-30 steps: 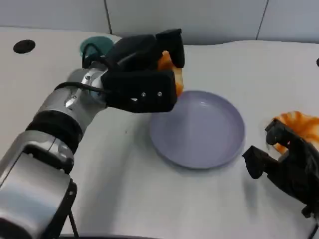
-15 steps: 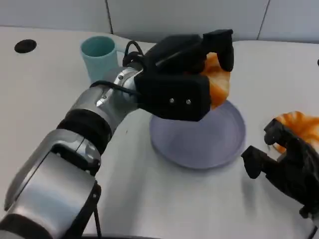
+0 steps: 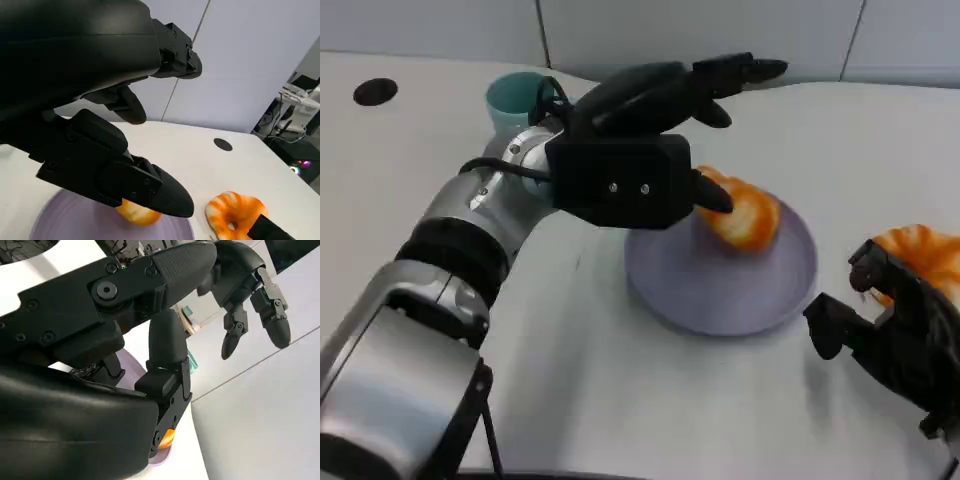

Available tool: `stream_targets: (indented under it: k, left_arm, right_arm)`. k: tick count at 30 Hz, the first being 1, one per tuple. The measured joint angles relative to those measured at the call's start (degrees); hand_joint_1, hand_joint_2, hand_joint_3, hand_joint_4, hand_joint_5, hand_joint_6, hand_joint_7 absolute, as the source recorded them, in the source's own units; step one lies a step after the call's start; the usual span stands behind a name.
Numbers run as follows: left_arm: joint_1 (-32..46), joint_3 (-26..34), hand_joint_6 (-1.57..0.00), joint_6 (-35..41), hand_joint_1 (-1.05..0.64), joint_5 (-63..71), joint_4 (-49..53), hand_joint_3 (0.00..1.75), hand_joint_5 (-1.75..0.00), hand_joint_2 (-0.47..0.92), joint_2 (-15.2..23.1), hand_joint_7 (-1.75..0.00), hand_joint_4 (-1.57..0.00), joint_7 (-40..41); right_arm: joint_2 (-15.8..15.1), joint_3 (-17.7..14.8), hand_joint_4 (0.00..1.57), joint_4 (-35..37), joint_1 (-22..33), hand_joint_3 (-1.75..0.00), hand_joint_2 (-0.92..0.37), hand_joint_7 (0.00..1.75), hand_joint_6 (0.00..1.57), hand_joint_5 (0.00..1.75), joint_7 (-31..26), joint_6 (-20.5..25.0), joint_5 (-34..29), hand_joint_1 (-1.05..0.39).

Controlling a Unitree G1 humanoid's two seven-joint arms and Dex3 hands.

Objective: Grasp the bread from the table and place it into the plate.

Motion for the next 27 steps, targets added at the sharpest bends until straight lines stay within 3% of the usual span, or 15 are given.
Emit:
stream_targets:
  k: [6, 10, 14, 15, 17, 24, 26, 27]
  left_arm:
    - [2.6, 3.2, -0.36, -2.0, -1.01, -3.7, -0.5, 0.4, -0.26, 0.92, 3.6, 0.0, -0.22, -4.6]
    - [6.4, 10.3, -0.33, -3.1, -1.04, -14.5, 0.6, 0.47, -0.28, 0.92, 4.7, 0.0, -0.24, -15.2]
    - [9.5, 19.6, -0.31, 5.8, -1.05, -27.4, 2.3, 0.51, -0.29, 0.92, 4.3, 0.0, -0.21, -30.4]
    - [10.1, 22.0, -0.3, 8.6, -1.03, -30.4, 2.5, 0.5, -0.45, 0.92, 4.0, 0.0, -0.11, -33.8]
    - [11.3, 28.2, -0.29, 16.7, -1.02, -37.9, 3.1, 0.5, -0.62, 0.92, 3.3, 0.0, -0.03, -40.3]
    - [14.7, 37.5, -0.26, 32.9, -0.97, -47.1, 4.2, 0.49, -0.68, 0.92, 3.2, 0.0, 0.0, -49.0]
    - [14.9, 39.5, -0.35, 38.0, -0.92, -48.9, 4.7, 0.45, -1.09, 0.92, 3.2, -0.09, 0.0, -50.5]
    - [15.1, 40.8, -0.37, 42.6, -0.91, -50.3, 5.3, 0.45, -1.14, 0.92, 3.4, -0.1, 0.0, -51.2]
  right_arm:
    - [-0.1, -0.1, 0.91, 0.0, 0.0, -0.01, -0.87, 1.75, 0.68, 1.75, 0.0, 0.2, 0.1, -0.4]
    - [-0.1, -0.3, 0.91, 0.0, 0.0, -0.01, -0.87, 1.75, 0.68, 1.75, 0.1, 0.4, 0.3, -0.4]
    - [-0.3, -0.3, 0.91, 0.0, -0.1, -0.01, -0.88, 1.75, 0.68, 1.75, 0.2, 0.4, 0.3, -0.4]
    - [-0.5, -0.3, 0.9, 0.3, -0.2, -0.01, -0.88, 1.75, 0.67, 1.75, 0.6, 0.4, 0.3, -0.4]
    - [-0.8, -0.3, 0.9, 1.1, -0.5, -0.01, -0.88, 1.75, 0.66, 1.75, 1.9, 0.3, 0.3, -0.4]
    - [-1.6, -0.6, 0.89, 3.6, -1.2, -0.01, -0.88, 1.75, 0.64, 1.75, 4.1, -0.1, 0.3, -0.4]
    - [-1.7, -0.7, 0.9, 4.1, -1.3, 0.0, -0.87, 1.75, 0.65, 1.75, 4.3, -0.1, 0.3, -0.4]
    - [-1.7, -0.6, 0.9, 4.4, -1.3, 0.0, -0.87, 1.75, 0.65, 1.75, 4.3, -0.1, 0.3, -0.4]
